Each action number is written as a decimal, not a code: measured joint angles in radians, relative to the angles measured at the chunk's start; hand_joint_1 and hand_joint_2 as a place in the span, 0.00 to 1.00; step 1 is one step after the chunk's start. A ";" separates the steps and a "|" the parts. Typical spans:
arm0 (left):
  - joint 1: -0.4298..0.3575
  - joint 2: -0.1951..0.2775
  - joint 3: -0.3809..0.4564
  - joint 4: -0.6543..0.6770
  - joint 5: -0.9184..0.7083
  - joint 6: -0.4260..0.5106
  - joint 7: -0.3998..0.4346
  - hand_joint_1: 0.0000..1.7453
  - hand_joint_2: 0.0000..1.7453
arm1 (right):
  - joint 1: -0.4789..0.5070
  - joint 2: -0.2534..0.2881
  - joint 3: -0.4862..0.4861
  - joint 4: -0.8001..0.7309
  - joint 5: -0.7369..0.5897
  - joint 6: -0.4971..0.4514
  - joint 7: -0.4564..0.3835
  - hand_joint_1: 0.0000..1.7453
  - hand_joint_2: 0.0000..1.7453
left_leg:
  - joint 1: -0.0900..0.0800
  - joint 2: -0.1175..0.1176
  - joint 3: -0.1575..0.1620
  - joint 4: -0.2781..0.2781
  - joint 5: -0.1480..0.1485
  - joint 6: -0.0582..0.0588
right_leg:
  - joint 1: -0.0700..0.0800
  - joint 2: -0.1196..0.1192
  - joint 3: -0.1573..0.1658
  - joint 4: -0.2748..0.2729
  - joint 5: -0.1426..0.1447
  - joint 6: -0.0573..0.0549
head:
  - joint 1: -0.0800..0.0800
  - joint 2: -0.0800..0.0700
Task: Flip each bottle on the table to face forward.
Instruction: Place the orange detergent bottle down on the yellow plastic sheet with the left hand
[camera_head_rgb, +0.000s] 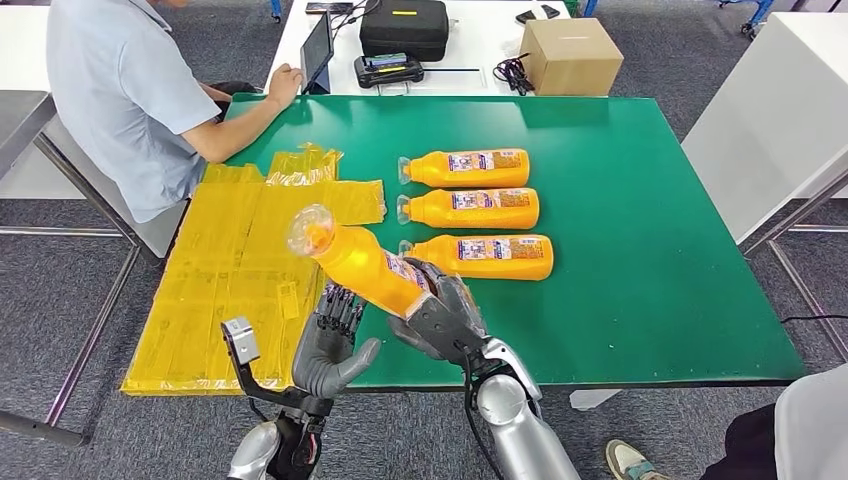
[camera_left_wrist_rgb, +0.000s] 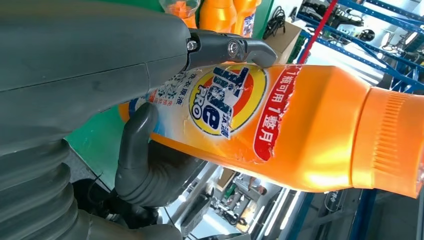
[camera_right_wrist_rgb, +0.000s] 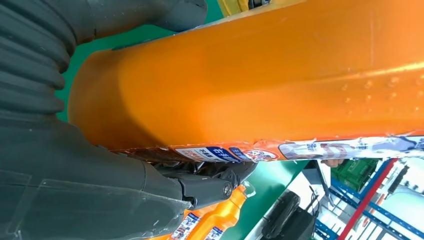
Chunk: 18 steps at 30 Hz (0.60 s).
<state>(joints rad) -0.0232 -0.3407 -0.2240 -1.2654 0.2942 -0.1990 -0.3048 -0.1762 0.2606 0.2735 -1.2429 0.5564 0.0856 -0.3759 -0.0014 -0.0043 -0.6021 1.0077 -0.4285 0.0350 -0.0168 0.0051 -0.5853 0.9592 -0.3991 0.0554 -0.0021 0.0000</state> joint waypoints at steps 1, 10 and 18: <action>-0.001 0.000 0.000 0.001 -0.009 0.007 -0.001 0.00 1.00 | 0.000 0.001 0.002 0.000 0.005 -0.003 0.001 1.00 1.00 | 0.000 0.000 0.000 0.000 0.000 0.000 | 0.000 0.000 0.000 0.000 0.000 0.000 | 0.000 0.000; -0.032 0.000 0.008 0.036 -0.070 0.118 -0.045 0.00 1.00 | 0.002 0.028 0.059 0.004 0.082 -0.029 0.014 1.00 1.00 | 0.000 0.000 0.000 0.000 0.000 0.000 | 0.000 0.000 -0.001 0.000 0.000 0.000 | 0.000 0.000; -0.034 0.000 0.023 0.024 -0.066 0.151 -0.059 0.00 1.00 | 0.023 0.035 0.088 0.024 0.097 -0.049 0.011 1.00 1.00 | 0.000 0.000 -0.001 0.000 0.000 0.000 | 0.000 0.000 -0.001 0.001 0.000 0.000 | 0.000 0.000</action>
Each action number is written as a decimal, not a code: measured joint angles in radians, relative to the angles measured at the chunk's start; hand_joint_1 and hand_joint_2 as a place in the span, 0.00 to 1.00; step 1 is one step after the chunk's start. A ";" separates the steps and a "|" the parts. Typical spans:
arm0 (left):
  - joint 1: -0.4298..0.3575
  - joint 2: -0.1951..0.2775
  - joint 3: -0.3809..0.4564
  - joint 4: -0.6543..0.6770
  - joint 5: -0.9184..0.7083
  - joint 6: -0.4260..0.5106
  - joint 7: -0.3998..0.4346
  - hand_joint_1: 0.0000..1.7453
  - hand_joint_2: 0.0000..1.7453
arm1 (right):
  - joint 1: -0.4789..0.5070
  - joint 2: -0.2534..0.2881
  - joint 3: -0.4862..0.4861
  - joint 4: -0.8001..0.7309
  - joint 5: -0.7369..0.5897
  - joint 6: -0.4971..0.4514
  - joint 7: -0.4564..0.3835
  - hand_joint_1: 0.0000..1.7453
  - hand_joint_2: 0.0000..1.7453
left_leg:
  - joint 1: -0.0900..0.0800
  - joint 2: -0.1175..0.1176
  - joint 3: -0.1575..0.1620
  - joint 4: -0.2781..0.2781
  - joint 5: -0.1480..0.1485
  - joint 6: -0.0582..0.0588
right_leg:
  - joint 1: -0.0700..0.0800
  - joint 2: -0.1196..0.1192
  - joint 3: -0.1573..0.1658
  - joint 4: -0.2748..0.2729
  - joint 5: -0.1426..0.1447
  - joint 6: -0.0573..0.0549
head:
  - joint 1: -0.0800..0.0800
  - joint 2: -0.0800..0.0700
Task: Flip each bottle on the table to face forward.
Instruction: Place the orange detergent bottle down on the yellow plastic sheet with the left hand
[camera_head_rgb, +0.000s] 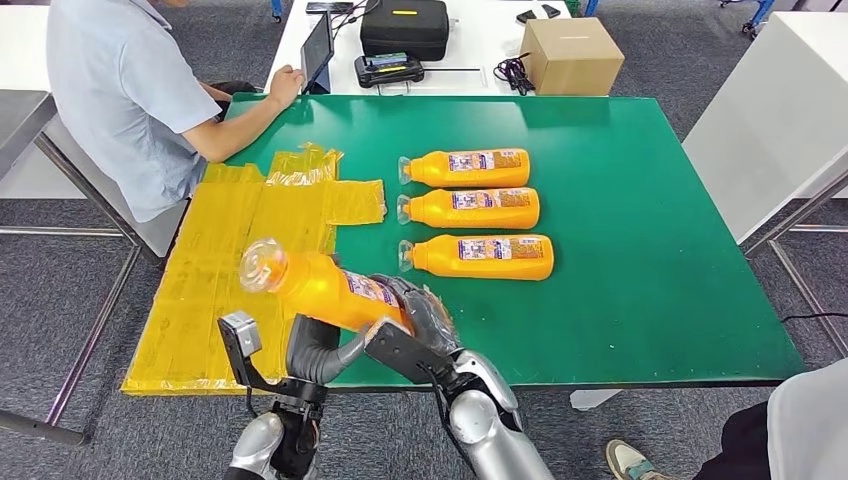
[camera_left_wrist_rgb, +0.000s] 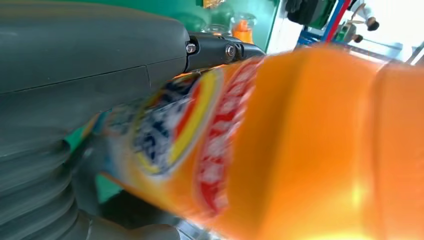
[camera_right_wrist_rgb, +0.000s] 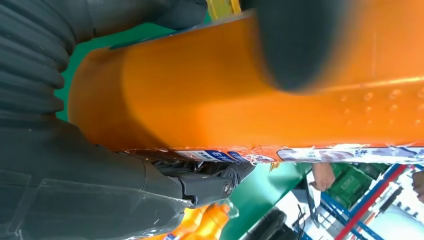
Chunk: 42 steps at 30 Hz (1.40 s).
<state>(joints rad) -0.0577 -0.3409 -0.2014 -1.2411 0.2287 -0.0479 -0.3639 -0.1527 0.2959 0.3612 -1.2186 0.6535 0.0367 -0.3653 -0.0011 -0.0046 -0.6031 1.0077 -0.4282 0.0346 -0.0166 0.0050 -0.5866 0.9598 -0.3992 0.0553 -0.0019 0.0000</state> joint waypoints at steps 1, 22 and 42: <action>0.000 0.000 0.002 -0.003 0.018 -0.013 0.000 0.00 1.00 | 0.002 0.001 0.000 0.004 -0.007 0.002 -0.003 1.00 1.00 | 0.000 0.000 0.000 0.000 0.000 0.000 | 0.000 0.000 0.000 0.000 0.000 0.000 | 0.000 0.000; 0.000 0.000 -0.001 -0.036 0.065 -0.162 -0.015 0.00 1.00 | 0.003 0.002 -0.023 0.067 -0.069 0.031 -0.053 1.00 1.00 | 0.000 0.000 0.000 0.000 0.000 0.000 | 0.000 0.000 -0.001 0.000 0.000 0.000 | 0.000 0.000; -0.030 0.000 -0.034 -0.047 -0.219 -0.079 -0.050 0.00 1.00 | 0.000 -0.009 -0.020 0.090 -0.008 -0.017 -0.016 1.00 1.00 | 0.000 0.000 0.000 0.000 0.000 0.000 | 0.000 0.000 0.000 0.000 0.000 0.000 | 0.000 0.000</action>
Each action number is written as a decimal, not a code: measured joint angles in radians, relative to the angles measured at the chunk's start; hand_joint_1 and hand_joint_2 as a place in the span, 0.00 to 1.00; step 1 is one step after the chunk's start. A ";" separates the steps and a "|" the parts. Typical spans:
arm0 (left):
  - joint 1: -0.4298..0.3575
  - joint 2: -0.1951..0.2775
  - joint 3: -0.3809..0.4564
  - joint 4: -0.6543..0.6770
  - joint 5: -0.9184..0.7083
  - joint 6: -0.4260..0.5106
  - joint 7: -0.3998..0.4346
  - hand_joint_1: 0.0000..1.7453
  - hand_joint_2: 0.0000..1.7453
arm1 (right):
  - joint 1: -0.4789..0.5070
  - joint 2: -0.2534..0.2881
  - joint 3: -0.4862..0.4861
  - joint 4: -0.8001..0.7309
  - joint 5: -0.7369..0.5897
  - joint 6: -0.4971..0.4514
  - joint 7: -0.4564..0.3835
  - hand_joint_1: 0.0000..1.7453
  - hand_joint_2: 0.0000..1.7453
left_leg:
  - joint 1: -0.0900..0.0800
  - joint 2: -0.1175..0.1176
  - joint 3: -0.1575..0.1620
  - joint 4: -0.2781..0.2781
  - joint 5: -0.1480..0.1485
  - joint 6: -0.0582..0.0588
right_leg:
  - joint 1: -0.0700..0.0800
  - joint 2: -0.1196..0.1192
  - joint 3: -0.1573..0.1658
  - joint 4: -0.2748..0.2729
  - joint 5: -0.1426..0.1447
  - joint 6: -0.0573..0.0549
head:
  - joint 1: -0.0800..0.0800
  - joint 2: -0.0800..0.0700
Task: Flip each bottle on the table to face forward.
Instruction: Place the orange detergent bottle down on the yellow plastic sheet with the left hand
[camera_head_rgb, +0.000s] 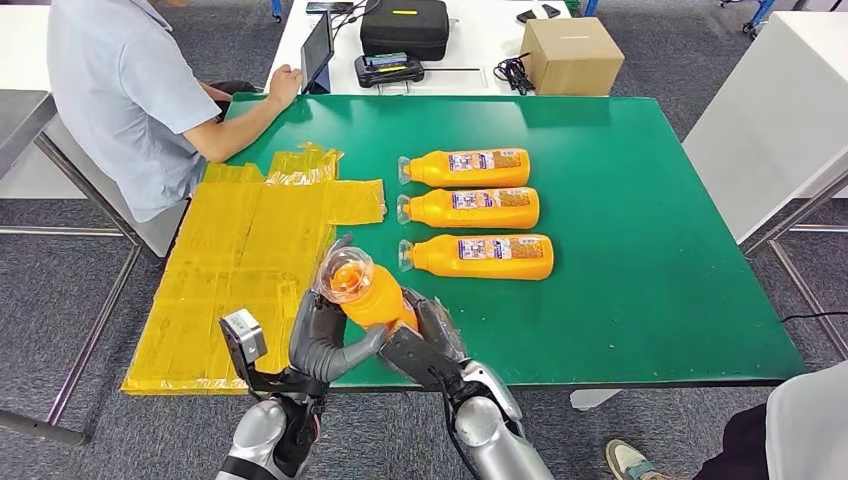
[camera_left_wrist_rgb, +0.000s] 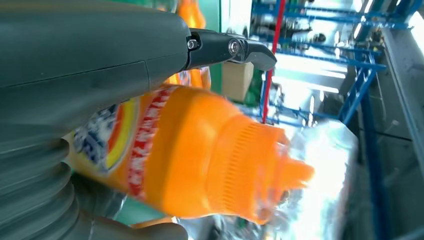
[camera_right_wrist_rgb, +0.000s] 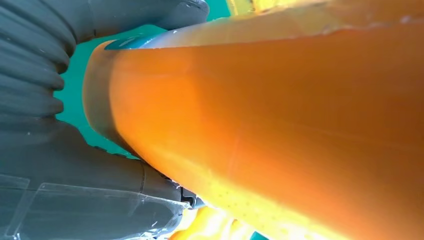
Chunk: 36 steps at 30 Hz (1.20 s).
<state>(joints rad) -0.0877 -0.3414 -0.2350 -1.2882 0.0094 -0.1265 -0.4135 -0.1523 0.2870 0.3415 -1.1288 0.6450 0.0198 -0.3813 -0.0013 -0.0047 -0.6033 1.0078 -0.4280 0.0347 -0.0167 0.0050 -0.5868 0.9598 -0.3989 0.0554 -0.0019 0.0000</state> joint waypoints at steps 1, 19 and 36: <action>-0.004 0.000 -0.002 -0.004 -0.030 0.030 0.002 0.00 1.00 | 0.002 0.000 0.000 -0.001 0.007 -0.002 0.008 1.00 1.00 | 0.000 0.000 0.000 0.000 0.000 0.000 | 0.000 0.000 0.000 0.000 0.000 0.000 | 0.000 0.000; -0.027 0.000 -0.028 -0.016 -0.141 0.165 0.044 0.45 1.00 | 0.034 0.003 0.027 -0.054 0.012 0.017 0.039 1.00 1.00 | 0.000 0.000 0.000 0.000 0.000 0.000 | 0.000 0.000 0.000 0.000 0.000 0.000 | 0.000 0.000; -0.039 0.000 -0.012 0.061 0.037 0.037 0.047 1.00 1.00 | 0.029 -0.009 0.025 -0.063 -0.024 0.027 0.012 1.00 1.00 | 0.000 -0.001 0.000 0.000 0.000 0.000 | 0.000 0.000 0.000 0.000 0.000 0.000 | 0.000 0.000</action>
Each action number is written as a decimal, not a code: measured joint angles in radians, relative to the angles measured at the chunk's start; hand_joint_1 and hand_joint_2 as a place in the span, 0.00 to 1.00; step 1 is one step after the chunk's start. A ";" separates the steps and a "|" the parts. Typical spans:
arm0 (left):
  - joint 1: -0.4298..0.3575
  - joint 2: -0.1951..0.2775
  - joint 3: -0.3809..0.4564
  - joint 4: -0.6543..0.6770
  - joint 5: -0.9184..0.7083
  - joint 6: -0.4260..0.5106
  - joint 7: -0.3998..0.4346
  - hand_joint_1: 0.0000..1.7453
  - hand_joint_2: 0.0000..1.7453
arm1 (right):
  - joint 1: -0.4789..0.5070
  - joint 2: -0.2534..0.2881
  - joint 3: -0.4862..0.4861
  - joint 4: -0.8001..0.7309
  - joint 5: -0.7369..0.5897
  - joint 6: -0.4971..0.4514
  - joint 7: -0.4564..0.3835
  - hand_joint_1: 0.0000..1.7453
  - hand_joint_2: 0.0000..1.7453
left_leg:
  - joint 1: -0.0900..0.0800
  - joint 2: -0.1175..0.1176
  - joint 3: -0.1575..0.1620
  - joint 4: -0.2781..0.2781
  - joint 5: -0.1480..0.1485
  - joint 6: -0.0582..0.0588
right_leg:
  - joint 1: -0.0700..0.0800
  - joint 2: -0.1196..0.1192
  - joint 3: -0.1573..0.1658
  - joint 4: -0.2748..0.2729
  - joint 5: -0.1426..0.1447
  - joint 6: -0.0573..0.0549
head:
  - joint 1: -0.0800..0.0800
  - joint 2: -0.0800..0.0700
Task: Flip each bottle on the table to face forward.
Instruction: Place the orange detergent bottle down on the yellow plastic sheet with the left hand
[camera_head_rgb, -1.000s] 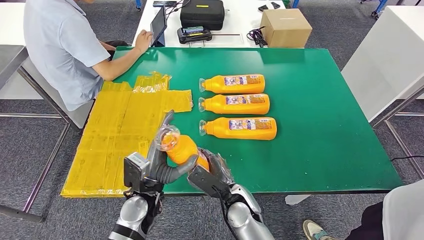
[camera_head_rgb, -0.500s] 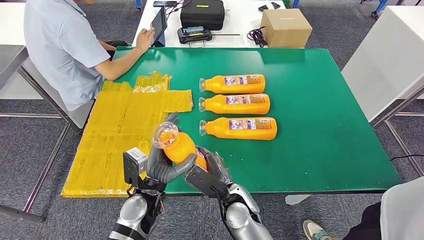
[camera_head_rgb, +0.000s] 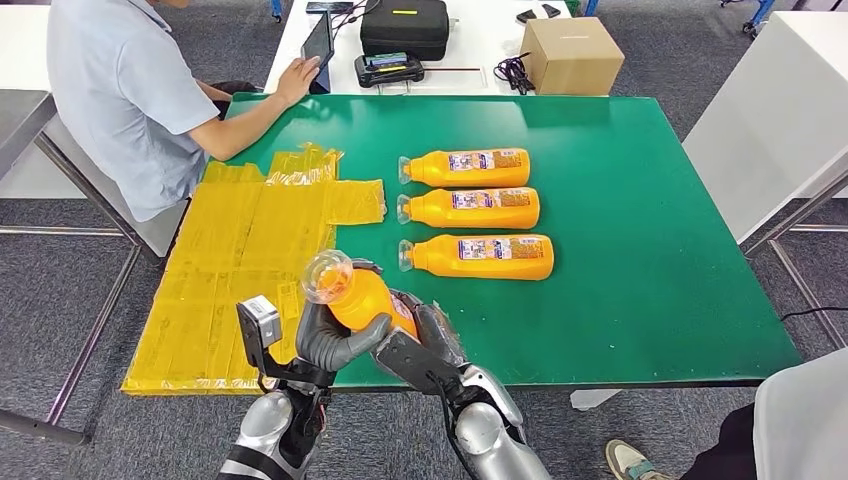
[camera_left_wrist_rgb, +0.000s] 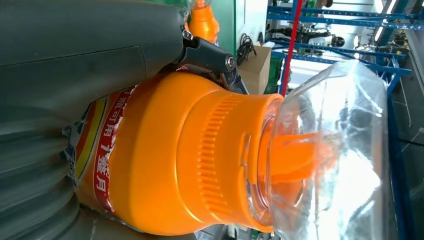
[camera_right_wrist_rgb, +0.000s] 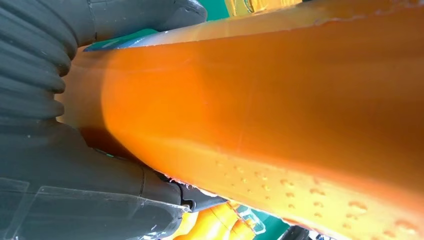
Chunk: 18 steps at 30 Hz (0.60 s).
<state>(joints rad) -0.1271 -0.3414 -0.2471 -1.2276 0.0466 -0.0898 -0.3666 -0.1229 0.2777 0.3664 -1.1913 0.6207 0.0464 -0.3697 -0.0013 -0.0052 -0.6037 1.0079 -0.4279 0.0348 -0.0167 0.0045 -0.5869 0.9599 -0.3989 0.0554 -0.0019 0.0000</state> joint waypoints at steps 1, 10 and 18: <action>0.000 0.000 0.000 0.000 -0.003 0.003 0.000 1.00 1.00 | 0.000 0.000 0.000 0.000 0.000 0.000 0.000 1.00 1.00 | 0.000 0.000 0.000 0.000 0.000 0.000 | 0.000 0.000 0.000 0.000 0.000 0.000 | 0.000 0.000; 0.000 0.000 -0.001 -0.001 -0.020 0.031 0.002 1.00 1.00 | -0.001 0.003 -0.004 -0.005 -0.004 -0.006 -0.003 0.00 1.00 | 0.000 0.000 0.000 0.000 0.000 0.000 | 0.000 0.000 0.000 0.000 0.000 0.000 | 0.000 0.000; 0.010 0.000 0.000 -0.016 -0.072 0.069 0.029 1.00 1.00 | -0.011 0.016 -0.025 -0.024 -0.022 -0.022 -0.001 0.00 1.00 | 0.000 0.000 0.000 0.000 0.000 0.000 | 0.000 0.000 0.000 0.000 0.000 0.000 | 0.000 0.000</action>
<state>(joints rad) -0.1174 -0.3414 -0.2475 -1.2432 -0.0250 -0.0205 -0.3380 -0.1344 0.2935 0.3412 -1.2156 0.5988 0.0245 -0.3705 -0.0014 -0.0052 -0.6037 1.0079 -0.4279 0.0348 -0.0167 0.0045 -0.5870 0.9599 -0.3989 0.0554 -0.0019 0.0000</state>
